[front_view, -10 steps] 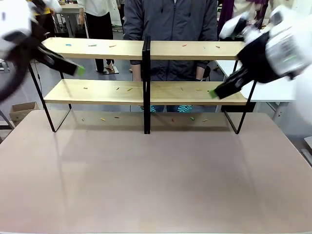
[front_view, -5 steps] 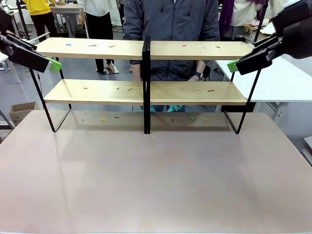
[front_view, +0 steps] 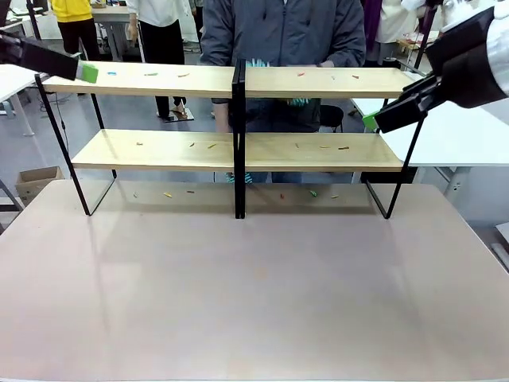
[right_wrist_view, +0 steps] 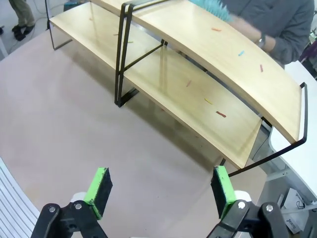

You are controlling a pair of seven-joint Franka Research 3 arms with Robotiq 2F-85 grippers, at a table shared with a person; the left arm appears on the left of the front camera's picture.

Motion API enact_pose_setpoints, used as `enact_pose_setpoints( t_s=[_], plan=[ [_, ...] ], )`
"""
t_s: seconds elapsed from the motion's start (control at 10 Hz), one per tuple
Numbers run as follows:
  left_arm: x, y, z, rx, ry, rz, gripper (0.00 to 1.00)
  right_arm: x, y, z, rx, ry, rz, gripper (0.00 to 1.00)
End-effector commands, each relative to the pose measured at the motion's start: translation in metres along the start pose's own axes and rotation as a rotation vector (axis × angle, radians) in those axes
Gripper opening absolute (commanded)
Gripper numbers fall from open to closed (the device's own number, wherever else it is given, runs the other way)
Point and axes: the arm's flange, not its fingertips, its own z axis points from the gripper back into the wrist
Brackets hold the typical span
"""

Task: Clean the shelves.
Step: Pick up the Duster when the human hands it over.

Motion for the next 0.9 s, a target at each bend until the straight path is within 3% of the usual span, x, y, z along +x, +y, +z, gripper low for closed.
enact_pose_setpoints(
  t_s=[0.0, 0.2, 0.4, 0.5, 0.8],
  plan=[
    [-0.138, -0.044, -0.001, 0.019, -0.095, 0.021, 1.0, -0.071, 0.012, -0.012, 0.019, -0.013, 0.011, 1.0],
    [-0.137, -0.046, -0.001, 0.015, -0.087, 0.011, 1.0, -0.072, 0.013, -0.013, 0.017, -0.013, 0.012, 1.0],
    [-0.134, -0.049, -0.007, 0.071, -0.007, -0.009, 1.0, -0.073, 0.012, -0.016, 0.026, -0.007, 0.018, 1.0],
    [0.008, -0.011, -0.009, 0.016, -0.058, -0.007, 1.0, -0.074, 0.011, -0.018, 0.03, -0.002, 0.014, 1.0],
    [0.008, -0.011, -0.009, 0.016, -0.058, -0.007, 1.0, -0.071, 0.013, -0.019, -0.027, -0.055, -0.037, 1.0]
  ],
)
